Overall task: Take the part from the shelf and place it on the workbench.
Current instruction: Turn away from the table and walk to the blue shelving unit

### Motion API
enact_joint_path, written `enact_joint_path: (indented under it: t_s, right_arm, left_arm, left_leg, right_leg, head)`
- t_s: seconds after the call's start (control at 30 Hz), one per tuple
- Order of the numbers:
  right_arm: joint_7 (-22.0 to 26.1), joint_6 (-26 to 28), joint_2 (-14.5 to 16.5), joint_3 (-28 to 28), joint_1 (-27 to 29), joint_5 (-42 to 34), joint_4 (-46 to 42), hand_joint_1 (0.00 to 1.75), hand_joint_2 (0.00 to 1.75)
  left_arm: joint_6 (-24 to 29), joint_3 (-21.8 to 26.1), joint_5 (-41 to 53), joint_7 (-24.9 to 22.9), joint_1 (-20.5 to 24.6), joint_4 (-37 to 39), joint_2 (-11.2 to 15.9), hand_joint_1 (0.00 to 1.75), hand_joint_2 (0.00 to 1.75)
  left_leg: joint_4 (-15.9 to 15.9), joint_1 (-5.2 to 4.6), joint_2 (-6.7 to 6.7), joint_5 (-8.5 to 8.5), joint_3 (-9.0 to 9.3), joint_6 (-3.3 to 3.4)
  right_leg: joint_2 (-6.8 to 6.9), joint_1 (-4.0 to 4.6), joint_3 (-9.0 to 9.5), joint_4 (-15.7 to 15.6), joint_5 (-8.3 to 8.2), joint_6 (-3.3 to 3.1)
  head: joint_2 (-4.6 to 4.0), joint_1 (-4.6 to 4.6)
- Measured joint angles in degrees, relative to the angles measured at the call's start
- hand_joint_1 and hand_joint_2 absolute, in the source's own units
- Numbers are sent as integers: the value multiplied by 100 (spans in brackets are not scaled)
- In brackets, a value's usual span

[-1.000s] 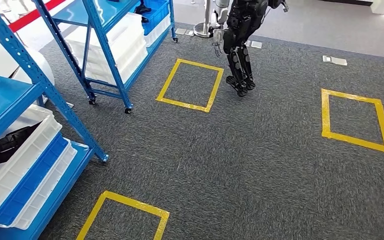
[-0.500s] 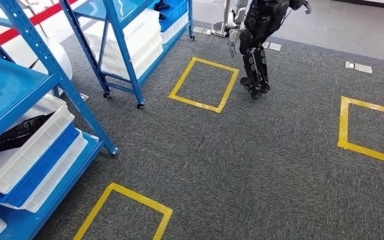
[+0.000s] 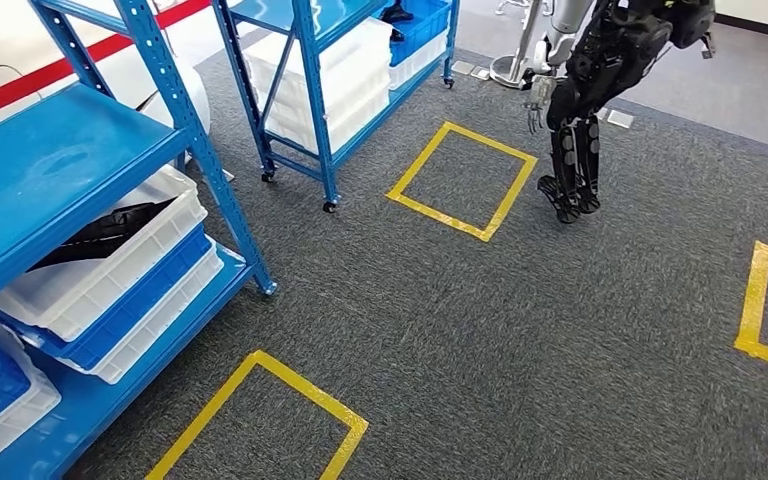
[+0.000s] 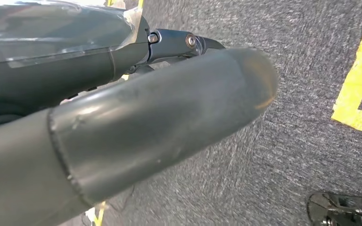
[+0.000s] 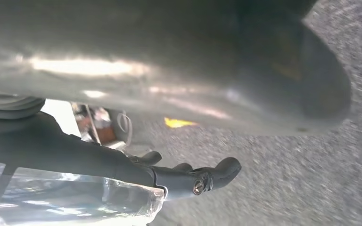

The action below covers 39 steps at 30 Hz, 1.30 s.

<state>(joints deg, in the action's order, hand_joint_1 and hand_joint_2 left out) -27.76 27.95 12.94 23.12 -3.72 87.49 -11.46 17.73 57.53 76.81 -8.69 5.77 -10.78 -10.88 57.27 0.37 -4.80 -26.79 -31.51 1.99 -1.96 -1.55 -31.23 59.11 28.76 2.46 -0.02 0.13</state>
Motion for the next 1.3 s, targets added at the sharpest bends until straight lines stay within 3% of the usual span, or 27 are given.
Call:
enact_joint_path:
  t_s: [0.03, 0.1, 0.17, 0.2, 0.27, 0.33, 0.37, 0.4, 0.43, 0.5, 0.57, 0.63, 0.7, 0.77, 0.83, 0.87, 0.9, 0.97, 1.0, 1.07, 1.13, 1.2, 1.3]
  right_arm:
    - [7, 8, 6, 1, 1, -1, 1, 0, 0]
    - [13, 29, 15, 2, -3, -2, 1, 0, 0]
    - [19, 48, 22, 5, -5, -2, 1, 0, 0]
    - [23, 57, 26, 6, -3, -2, 1, 0, 0]
    - [28, 69, 26, 13, 5, -2, 1, 0, 0]
    - [28, 72, 25, 31, 13, -2, 1, 0, 0]
    - [28, 72, 25, 39, 13, -1, 1, 0, 0]
    - [28, 73, 25, 46, 10, 2, 1, 0, 0]
    - [28, 74, 28, 50, 7, 7, 1, 0, 0]
    - [28, 79, 36, 56, 1, 20, 1, 0, 0]
    - [28, 84, 41, 62, -7, 26, 1, 0, 0]
    - [28, 87, 41, 70, -20, 30, -1, 0, 0]
    - [27, 92, 37, 75, -21, 36, -5, 0, 0]
    - [26, 97, 29, 79, -11, 37, -8, 0, 0]
    - [26, 99, 20, 84, -1, 35, -8, 0, 0]
    - [26, 101, 15, 86, 3, 35, -8, 0, 0]
    - [26, 102, 10, 86, 5, 39, -8, 0, 0]
    - [26, 105, 2, 87, 10, 50, -7, 0, 0]
    - [26, 105, 6, 87, 12, 57, -5, 0, 0]
    - [26, 107, 16, 88, 9, 66, -3, 0, 0]
    - [26, 110, 26, 90, 3, 71, -3, 0, 0]
    - [27, 113, 32, 92, 4, 80, -3, 0, 0]
    - [27, 115, 34, 96, 12, 86, -3, 0, 0]
  left_arm:
    - [-2, -1, -1, 2, 0, 0, 4, 0, 0]
    - [-6, -2, -10, 10, -7, 0, 10, 0, 0]
    - [-7, -2, -26, 19, -17, 0, 15, 0, 0]
    - [-8, -2, -33, 23, -15, 0, 18, 0, 0]
    - [-13, -2, -42, 30, -6, 0, 19, 0, 0]
    - [-18, -2, -45, 32, -9, 0, 19, 0, 0]
    - [-21, -1, -47, 32, -15, 0, 20, 0, 0]
    - [-23, -1, -49, 33, -21, 0, 20, 0, 0]
    - [-24, 0, -51, 35, -23, 0, 21, 0, 0]
    - [-25, 0, -53, 42, -8, 0, 31, 0, 0]
    - [-25, -1, -57, 49, 9, 0, 38, 0, 0]
    - [-25, -1, -62, 53, 8, 0, 38, 0, 0]
    - [-25, 0, -78, 57, 5, 0, 36, 0, 0]
    - [-25, 0, -98, 64, 10, 0, 32, 0, 0]
    - [-27, 0, -108, 69, 7, 0, 28, 0, 0]
    - [-29, 0, -110, 70, 2, 1, 26, 0, 0]
    - [-31, 0, -115, 70, -2, 1, 25, 0, 0]
    - [-33, 1, -132, 73, -4, 2, 23, 0, 0]
    - [-32, 2, -145, 74, -3, 2, 22, 0, 0]
    - [-29, 4, -163, 77, -3, 2, 23, 0, 0]
    - [-23, 7, -173, 76, -9, 2, 25, 0, 0]
    - [-18, 10, -180, 76, -14, 2, 25, 0, 0]
    - [-16, 11, -186, 76, -2, 2, 21, 0, 0]
  left_leg:
    - [22, -3, -32, -15, -19, -37]
    - [29, 15, -91, -10, -48, -93]
    - [154, 35, 45, -89, -110, -140]
    - [368, 38, 175, -219, -209, -161]
    - [1109, 37, 406, -594, -570, -200]
    - [1706, 40, 457, -787, -878, -208]
    - [1712, 38, 464, -724, -885, -192]
    - [1480, 30, 480, -567, -768, -162]
    - [1080, 11, 545, -361, -559, -111]
    - [345, -58, 776, -108, -185, -3]
    - [104, -118, 878, -84, -90, 58]
    - [20, -107, 761, -31, -65, 92]
    - [-120, -61, 638, 60, 14, 133]
    - [-179, -37, 516, 109, 44, 157]
    - [-172, -34, 384, 112, 34, 160]
    - [-167, -31, 316, 109, 37, 154]
    - [-155, -23, 246, 101, 43, 141]
    - [-94, -4, 115, 63, 42, 82]
    - [-48, -7, 59, 30, 28, 37]
    - [5, -12, -9, -13, -10, -41]
    - [18, 11, -40, -22, -31, -90]
    - [204, 29, 107, -142, -112, -137]
    - [1224, 39, 417, -652, -623, -213]
  right_leg:
    - [-44, 6, 26, -68, -22, -34]
    - [-7, 22, 34, -63, -39, -122]
    - [75, 11, 38, -76, -60, -185]
    - [124, 7, 39, -83, -64, -218]
    - [241, 36, 31, -84, -52, -263]
    - [368, 67, 23, -83, -39, -285]
    - [424, 82, 26, -83, -33, -293]
    - [475, 95, 36, -83, -27, -300]
    - [520, 106, 49, -84, -20, -308]
    - [598, 133, 67, -86, -6, -305]
    - [681, 143, 70, -95, 3, -278]
    - [754, 156, 96, -116, 10, -235]
    - [590, 167, 38, 80, 133, -220]
    - [324, 140, -252, 716, 426, -247]
    - [238, 108, -578, 1356, 636, -229]
    - [229, 90, -630, 1425, 615, -181]
    - [219, 69, -571, 1261, 497, -114]
    - [108, 14, -243, 497, 142, 14]
    - [37, -5, -103, 166, 16, 31]
    - [-44, -1, 5, -78, -55, -30]
    - [19, 12, 21, -83, -69, -114]
    - [99, -3, 31, -96, -78, -181]
    - [262, 23, 40, -101, -55, -261]
  head:
    - [0, 4]
    - [0, 0]
    - [0, -14]
    - [0, -28]
    - [0, -56]
    - [0, -55]
    - [0, -56]
    - [0, -55]
    - [0, -55]
    - [0, -49]
    - [0, -56]
    - [1, -65]
    - [1, -49]
    - [0, -28]
    - [0, -20]
    - [0, -21]
    - [0, -20]
    - [0, -18]
    - [0, -11]
    - [0, -6]
    - [0, -10]
    - [0, -30]
    - [0, -84]
